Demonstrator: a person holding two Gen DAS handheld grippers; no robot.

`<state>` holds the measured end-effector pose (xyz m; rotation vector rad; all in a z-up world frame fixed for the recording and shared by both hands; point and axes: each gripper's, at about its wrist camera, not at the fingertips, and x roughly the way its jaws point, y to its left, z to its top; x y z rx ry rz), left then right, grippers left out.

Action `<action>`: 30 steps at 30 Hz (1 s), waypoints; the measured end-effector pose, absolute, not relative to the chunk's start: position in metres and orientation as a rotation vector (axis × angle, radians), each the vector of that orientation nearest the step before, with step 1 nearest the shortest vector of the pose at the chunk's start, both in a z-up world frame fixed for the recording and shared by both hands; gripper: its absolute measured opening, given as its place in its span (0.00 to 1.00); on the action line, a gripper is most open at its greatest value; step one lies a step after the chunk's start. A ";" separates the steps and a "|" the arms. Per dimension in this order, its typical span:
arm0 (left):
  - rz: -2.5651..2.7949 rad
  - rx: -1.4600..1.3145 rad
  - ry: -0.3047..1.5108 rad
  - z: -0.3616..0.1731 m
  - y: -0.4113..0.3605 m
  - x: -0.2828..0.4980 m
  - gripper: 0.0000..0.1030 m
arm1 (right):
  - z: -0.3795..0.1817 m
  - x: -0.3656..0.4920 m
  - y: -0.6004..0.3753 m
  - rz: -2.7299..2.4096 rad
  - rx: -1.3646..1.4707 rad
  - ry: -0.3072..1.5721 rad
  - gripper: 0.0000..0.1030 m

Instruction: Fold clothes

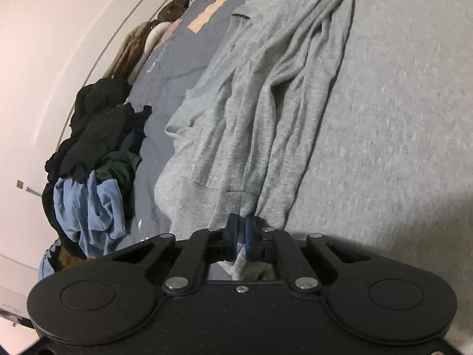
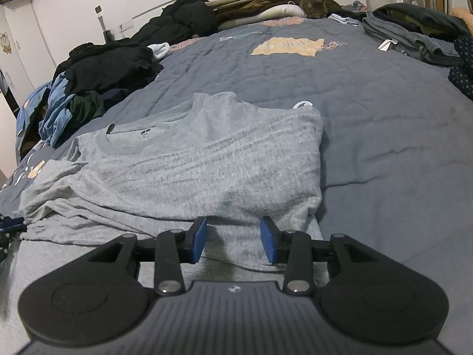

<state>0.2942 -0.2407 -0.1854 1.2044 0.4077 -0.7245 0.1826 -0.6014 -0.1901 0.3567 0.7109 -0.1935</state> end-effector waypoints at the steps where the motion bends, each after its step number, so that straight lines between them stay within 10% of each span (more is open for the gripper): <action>1: -0.729 1.205 0.410 -0.182 -0.238 0.294 0.04 | -0.190 0.183 -0.601 -0.192 0.353 0.712 0.38; 12: -0.716 1.213 0.542 -0.172 -0.220 0.295 0.19 | -0.189 0.184 -0.599 -0.179 0.310 0.741 0.39; 21: -0.641 0.401 0.572 -0.103 -0.199 0.263 0.41 | -0.168 0.174 -0.597 -0.199 0.334 0.706 0.43; 30: -0.489 0.073 0.670 -0.125 -0.199 0.217 0.42 | -0.154 0.148 -0.565 -0.231 0.333 0.687 0.49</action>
